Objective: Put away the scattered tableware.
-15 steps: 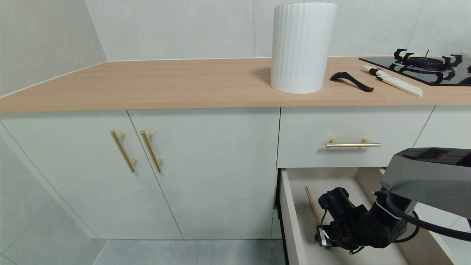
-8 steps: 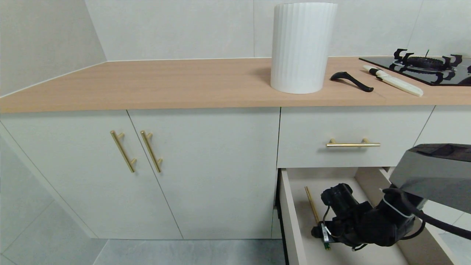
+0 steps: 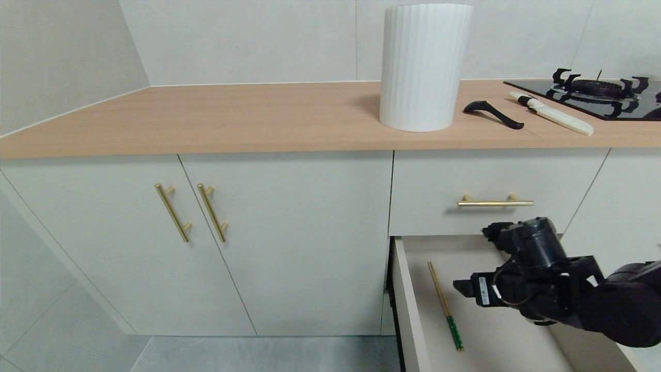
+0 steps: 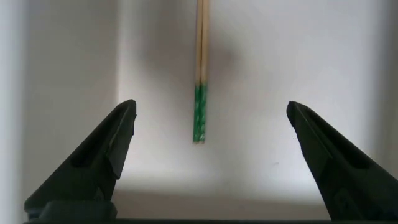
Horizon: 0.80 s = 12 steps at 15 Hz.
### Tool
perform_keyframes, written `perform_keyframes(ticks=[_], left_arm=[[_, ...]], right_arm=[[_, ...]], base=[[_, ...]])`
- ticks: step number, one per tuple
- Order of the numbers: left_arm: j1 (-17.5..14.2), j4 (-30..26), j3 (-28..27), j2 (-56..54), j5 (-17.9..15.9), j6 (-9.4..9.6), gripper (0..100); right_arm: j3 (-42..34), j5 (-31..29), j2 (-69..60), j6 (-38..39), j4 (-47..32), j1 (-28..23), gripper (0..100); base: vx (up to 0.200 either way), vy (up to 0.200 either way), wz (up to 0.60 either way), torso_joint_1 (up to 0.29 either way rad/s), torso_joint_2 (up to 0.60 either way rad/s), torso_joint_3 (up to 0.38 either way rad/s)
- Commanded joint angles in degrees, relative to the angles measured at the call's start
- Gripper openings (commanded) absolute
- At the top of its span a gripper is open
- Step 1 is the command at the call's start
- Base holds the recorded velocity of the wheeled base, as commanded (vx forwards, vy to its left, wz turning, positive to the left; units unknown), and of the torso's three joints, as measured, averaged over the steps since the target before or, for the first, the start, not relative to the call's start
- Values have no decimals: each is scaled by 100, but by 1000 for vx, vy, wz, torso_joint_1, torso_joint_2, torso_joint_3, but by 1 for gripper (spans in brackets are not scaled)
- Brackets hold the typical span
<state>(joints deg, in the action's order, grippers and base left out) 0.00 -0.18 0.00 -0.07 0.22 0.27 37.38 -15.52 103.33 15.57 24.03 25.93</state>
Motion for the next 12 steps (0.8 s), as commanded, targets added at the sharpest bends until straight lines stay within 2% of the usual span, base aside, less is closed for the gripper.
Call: perform_keyframes(ticks=[1, 4, 12], left_arm=[[0, 1, 0, 7, 4, 0, 100], [0, 1, 0, 7, 4, 0, 100], [0, 1, 0, 7, 4, 0, 100]], right_arm=[[-196, -100, -1359, -326, 5, 0, 100], [-266, -100, -1851, -643, 5, -27, 100], [-257, -118, -1930, -651, 41, -88, 100]], base=[[0, 0, 0, 0, 0, 0], [0, 0, 0, 0, 0, 0], [0, 0, 0, 0, 0, 0]])
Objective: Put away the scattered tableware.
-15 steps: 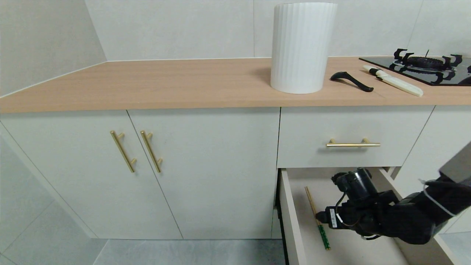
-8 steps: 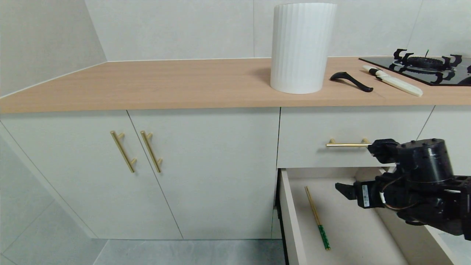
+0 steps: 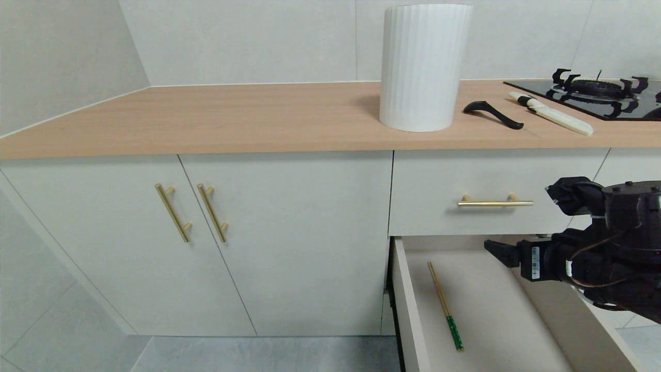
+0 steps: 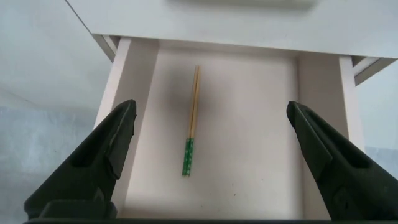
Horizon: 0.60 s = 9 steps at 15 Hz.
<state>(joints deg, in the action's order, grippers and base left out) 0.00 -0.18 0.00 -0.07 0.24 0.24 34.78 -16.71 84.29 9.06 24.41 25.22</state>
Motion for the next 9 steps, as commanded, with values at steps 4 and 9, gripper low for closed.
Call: perform_keyframes(ticks=[4, 9], left_arm=[[0, 1, 0, 7, 2, -7, 100], [0, 1, 0, 7, 2, 2, 100]], right_arm=[[-15, 1, 9, 0, -6, -17, 100], [-24, 1, 53, 0, -6, -17, 100]], base=[[0, 0, 0, 44, -184, -157], [0, 0, 0, 127, -441, -310]])
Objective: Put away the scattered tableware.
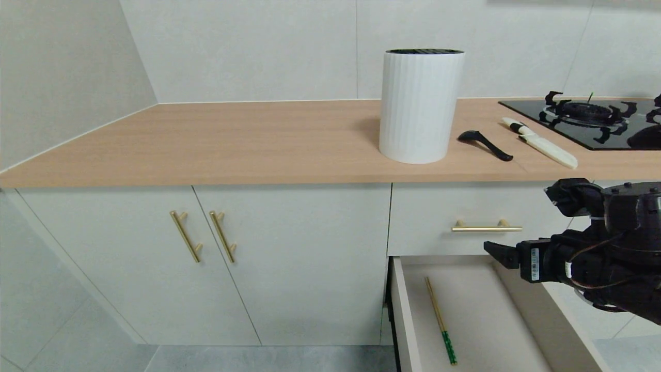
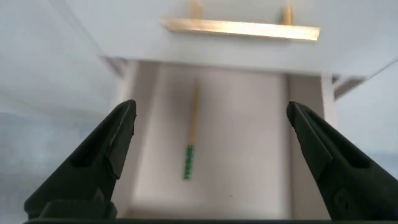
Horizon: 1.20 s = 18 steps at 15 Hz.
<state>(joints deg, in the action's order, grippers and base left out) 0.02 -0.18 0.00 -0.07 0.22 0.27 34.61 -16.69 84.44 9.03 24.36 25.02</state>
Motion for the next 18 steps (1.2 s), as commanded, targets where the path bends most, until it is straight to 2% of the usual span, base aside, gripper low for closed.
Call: perform_keyframes(ticks=[1, 11, 14, 17, 18], left_arm=[[-2, 1, 0, 7, 4, 0, 100], [-2, 1, 0, 7, 4, 0, 100], [-2, 1, 0, 7, 4, 0, 100], [-2, 1, 0, 7, 4, 0, 100], [-2, 1, 0, 7, 4, 0, 100]], right_arm=[[2, -1, 37, 2, -1, -5, 100], [-77, 8, 72, -156, 16, 3, 100], [-77, 25, 142, -306, 16, 3, 100], [187, 43, 301, -420, 16, -225, 100], [617, 104, 520, -420, -1, -585, 100]], base=[[0, 0, 0, 168, -471, -300], [0, 0, 0, 190, -479, -291], [0, 0, 0, 103, -245, -144], [0, 0, 0, 12, -20, -12], [0, 0, 0, 0, 0, 0]])
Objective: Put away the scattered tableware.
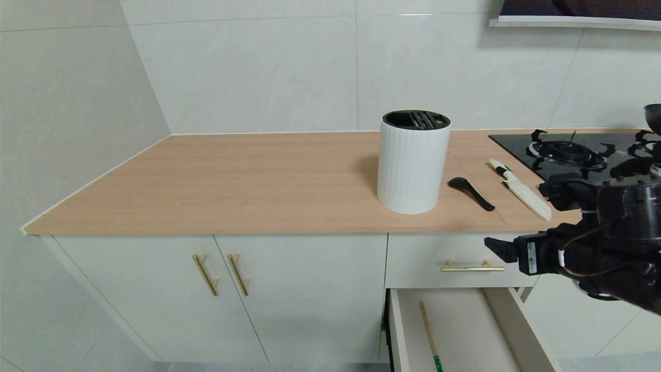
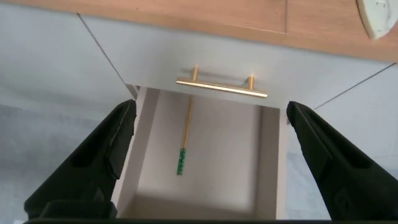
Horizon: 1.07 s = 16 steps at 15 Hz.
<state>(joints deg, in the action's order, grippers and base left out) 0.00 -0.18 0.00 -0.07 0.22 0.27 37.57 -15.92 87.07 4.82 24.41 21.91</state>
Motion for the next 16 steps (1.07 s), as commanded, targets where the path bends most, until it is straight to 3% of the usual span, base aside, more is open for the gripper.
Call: perform_keyframes(ticks=[1, 4, 6, 12, 16], left_arm=[[0, 1, 0, 7, 4, 0, 100], [0, 1, 0, 7, 4, 0, 100], [0, 1, 0, 7, 4, 0, 100], [0, 1, 0, 7, 4, 0, 100], [0, 1, 0, 7, 4, 0, 100]], right_arm=[[558, 239, 443, -68, -6, -538, 100], [1499, 1434, 1128, -473, -32, -1259, 100], [2202, 1759, 1779, -675, -32, -1496, 100], [3406, 1979, 3009, -868, -6, -1505, 100], [3511, 2339, 3203, -868, -24, -1567, 100]], base=[[0, 0, 0, 0, 0, 0], [0, 0, 0, 0, 0, 0], [0, 0, 0, 0, 0, 0], [0, 0, 0, 0, 0, 0], [0, 0, 0, 0, 0, 0]])
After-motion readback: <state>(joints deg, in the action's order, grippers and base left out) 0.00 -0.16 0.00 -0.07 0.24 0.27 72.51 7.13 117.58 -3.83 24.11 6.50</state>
